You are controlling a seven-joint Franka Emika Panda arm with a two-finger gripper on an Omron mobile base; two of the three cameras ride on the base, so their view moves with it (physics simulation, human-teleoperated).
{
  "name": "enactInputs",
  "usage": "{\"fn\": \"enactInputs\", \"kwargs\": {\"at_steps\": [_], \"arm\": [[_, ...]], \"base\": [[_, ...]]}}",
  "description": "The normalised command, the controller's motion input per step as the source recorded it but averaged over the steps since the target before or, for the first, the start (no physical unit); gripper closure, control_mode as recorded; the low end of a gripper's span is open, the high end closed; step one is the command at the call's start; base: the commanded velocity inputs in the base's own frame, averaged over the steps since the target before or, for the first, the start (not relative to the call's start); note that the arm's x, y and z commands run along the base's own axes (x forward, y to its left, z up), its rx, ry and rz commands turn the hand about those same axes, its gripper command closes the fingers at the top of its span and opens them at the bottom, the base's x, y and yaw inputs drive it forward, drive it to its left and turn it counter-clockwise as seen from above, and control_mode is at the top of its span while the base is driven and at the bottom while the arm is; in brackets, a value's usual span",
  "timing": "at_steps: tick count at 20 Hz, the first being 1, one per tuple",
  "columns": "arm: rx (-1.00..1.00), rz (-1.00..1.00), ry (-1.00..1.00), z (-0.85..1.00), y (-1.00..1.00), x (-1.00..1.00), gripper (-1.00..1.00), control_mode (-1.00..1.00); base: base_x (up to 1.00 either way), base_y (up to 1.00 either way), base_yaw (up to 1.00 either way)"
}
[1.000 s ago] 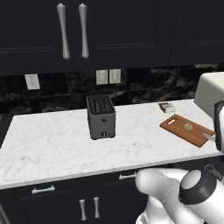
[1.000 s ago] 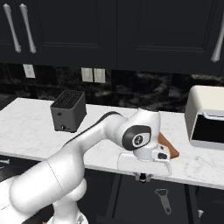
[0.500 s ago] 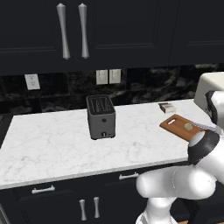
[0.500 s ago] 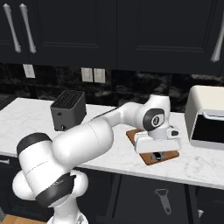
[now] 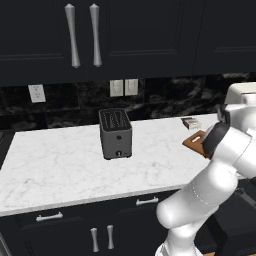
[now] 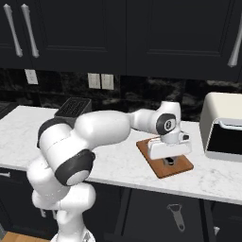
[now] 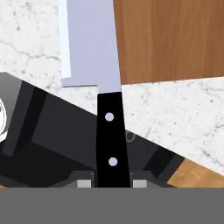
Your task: Place the appropriate cutting tool for cutting the garlic skin on the cutting board.
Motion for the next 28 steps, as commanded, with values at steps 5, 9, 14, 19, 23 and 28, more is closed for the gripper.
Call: {"fn": "enactInputs", "kwargs": {"at_steps": [5,9,14,19,23,28], "arm": [[0.04,0.07,0.00,-0.48,0.08,0.46,1.00,-1.00],[0.06,0.06,0.00,-0.24,0.00,0.61,1.00,-1.00],[0.07,0.01,0.00,-0.36,-0.01,0.53,1.00,-1.00],[0.13,0.00,0.01,-0.51,0.00,0.44,1.00,-1.00],[0.16,0.00,0.01,-0.45,-0.09,0.31,1.00,-1.00],[0.07,0.00,0.00,-0.39,-0.01,0.06,1.00,-1.00]], "base": [[0.00,0.00,0.00],[0.00,0.00,0.00],[0.00,0.00,0.00],[0.00,0.00,0.00],[0.00,0.00,0.00],[0.00,0.00,0.00]]}}
